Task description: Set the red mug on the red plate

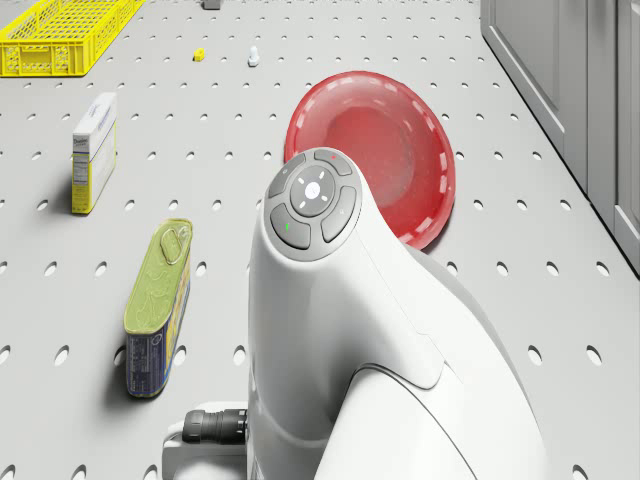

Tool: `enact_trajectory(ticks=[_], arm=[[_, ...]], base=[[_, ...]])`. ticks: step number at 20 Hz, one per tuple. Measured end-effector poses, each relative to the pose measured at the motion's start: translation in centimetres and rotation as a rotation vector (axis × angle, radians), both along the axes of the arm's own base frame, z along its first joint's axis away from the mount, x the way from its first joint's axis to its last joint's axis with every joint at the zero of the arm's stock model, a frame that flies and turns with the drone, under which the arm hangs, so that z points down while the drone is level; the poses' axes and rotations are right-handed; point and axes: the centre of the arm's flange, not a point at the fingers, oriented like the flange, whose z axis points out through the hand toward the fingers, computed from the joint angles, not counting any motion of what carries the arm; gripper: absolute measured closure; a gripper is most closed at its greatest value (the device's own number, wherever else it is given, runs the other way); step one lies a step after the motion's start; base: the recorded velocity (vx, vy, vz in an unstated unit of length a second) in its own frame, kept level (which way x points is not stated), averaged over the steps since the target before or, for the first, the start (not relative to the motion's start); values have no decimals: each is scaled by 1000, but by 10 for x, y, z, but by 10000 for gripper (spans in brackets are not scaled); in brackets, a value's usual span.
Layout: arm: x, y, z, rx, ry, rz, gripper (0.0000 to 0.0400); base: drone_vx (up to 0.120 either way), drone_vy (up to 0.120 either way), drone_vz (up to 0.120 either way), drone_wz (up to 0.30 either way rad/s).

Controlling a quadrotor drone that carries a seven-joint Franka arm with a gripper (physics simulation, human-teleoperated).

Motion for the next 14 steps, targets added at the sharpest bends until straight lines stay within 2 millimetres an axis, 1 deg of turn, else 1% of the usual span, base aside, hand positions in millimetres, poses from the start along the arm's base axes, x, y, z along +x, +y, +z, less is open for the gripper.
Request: enact_trajectory(ticks=[1,8,11,12,14], arm=[[0,0,0,0,0,0,300],[0,0,0,0,0,0,300],[0,0,0,0,0,0,300],[0,0,0,0,0,0,300],[0,0,0,0,0,0,300]], base=[[120,-80,0,0],[120,-120,0,0],[120,-27,0,0],[120,-80,0,0],[120,0,0,0]])
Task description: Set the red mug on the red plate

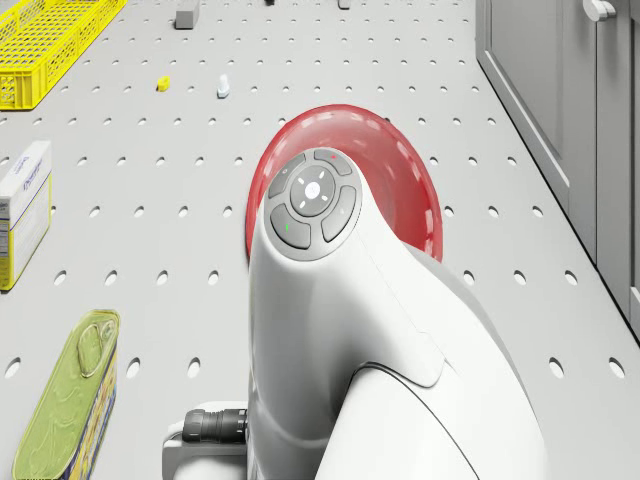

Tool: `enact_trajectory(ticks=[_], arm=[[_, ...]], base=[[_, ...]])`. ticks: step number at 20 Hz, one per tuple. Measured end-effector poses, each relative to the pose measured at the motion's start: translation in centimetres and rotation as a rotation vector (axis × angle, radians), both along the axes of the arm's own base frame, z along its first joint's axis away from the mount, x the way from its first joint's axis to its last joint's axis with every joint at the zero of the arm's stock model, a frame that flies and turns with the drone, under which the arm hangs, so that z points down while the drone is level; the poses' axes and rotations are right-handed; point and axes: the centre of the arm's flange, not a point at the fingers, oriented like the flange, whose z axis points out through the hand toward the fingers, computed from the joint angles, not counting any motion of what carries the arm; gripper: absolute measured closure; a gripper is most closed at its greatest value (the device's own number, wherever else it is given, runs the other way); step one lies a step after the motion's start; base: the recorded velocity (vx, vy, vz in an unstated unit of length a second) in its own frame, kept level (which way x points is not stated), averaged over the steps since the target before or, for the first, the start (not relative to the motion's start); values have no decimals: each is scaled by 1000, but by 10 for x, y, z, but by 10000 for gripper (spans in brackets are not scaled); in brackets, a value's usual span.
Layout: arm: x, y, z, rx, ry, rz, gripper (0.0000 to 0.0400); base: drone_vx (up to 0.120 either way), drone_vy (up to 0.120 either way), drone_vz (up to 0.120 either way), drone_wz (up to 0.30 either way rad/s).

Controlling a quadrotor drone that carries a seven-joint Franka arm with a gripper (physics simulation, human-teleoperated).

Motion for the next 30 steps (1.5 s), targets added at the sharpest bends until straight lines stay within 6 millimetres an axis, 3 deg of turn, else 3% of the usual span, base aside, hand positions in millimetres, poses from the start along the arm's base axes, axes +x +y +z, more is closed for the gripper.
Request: enact_trajectory(ticks=[27,30], arm=[[0,0,0,0,0,0,300],[0,0,0,0,0,0,300]], base=[[120,7,0,0],[120,0,-107,0]])
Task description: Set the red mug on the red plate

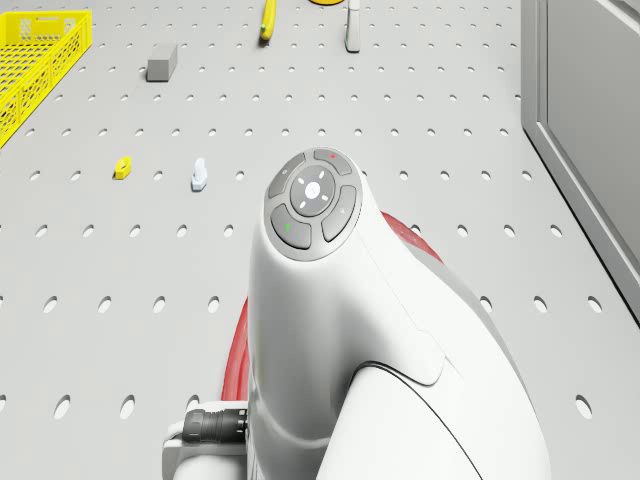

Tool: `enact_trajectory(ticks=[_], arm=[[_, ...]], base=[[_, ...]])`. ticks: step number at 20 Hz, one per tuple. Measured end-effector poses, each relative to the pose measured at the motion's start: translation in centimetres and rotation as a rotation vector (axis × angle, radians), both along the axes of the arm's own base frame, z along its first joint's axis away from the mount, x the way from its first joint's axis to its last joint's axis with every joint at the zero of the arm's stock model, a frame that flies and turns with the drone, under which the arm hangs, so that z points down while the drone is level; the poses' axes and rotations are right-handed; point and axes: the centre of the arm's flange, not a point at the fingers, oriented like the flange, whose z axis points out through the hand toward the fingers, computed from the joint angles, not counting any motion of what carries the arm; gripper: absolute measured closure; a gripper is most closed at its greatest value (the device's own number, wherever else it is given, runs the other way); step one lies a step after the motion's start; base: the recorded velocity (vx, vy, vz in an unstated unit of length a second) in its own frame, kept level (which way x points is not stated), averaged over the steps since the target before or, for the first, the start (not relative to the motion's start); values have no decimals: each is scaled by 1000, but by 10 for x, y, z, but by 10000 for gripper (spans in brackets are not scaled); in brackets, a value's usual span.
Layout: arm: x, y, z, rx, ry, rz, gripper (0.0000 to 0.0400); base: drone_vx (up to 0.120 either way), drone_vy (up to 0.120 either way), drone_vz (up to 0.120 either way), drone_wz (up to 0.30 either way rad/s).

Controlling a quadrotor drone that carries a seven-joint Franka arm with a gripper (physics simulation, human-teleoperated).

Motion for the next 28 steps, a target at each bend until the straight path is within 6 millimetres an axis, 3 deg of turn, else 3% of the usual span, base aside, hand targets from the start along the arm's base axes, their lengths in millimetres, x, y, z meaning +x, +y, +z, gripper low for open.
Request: enact_trajectory(ticks=[6,26,28], arm=[[0,0,0,0,0,0,300],[0,0,0,0,0,0,300],[0,0,0,0,0,0,300]], base=[[120,0,-73,0],[120,-8,0,0],[0,0,0,0]])
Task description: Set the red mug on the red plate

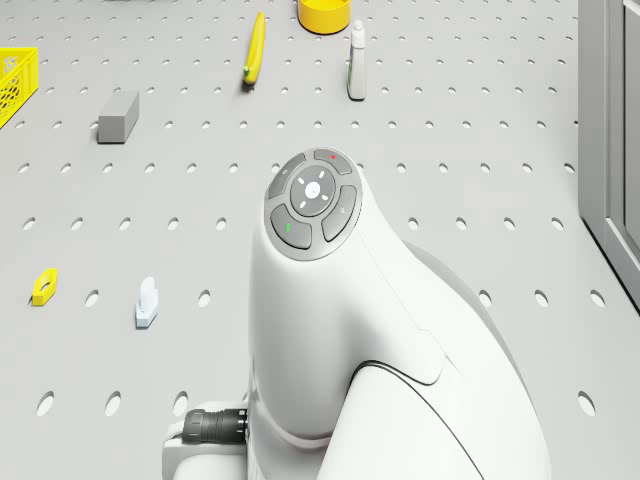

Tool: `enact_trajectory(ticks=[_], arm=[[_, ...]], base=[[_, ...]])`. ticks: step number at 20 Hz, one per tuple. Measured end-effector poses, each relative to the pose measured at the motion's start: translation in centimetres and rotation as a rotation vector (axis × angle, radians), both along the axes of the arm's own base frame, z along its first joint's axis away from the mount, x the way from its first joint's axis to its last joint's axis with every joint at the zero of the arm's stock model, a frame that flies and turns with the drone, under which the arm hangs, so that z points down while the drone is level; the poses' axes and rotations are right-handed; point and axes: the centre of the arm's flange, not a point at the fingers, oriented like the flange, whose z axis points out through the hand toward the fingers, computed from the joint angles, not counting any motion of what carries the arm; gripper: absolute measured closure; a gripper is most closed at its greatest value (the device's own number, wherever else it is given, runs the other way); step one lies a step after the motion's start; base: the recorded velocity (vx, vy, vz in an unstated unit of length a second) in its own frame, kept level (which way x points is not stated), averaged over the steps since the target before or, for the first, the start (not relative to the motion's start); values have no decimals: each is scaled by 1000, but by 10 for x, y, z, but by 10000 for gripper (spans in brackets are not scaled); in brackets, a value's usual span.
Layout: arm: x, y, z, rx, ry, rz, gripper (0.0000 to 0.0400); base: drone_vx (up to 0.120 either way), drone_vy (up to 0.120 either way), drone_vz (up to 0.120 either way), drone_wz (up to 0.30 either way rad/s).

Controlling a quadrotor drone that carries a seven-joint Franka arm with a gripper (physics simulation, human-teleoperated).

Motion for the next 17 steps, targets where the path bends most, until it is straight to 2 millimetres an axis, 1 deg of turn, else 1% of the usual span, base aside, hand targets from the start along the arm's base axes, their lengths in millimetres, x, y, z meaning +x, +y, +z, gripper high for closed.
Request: enact_trajectory(ticks=[7,8,9,10,11,12,13,15,17], arm=[[0,0,17,0,0,0,300],[0,0,19,0,0,0,276],[0,0,21,0,0,0,215],[0,0,22,0,0,0,168],[0,0,22,0,0,0,131],[0,0,21,0,0,0,102],[0,0,19,0,0,0,79],[0,0,15,0,0,0,48],[0,0,12,0,0,0,34]], base=[[0,0,0,0],[0,0,0,0],[0,0,0,0],[0,0,0,0],[0,0,0,0],[0,0,0,0],[0,0,0,0],[0,0,0,0],[0,0,0,0]])
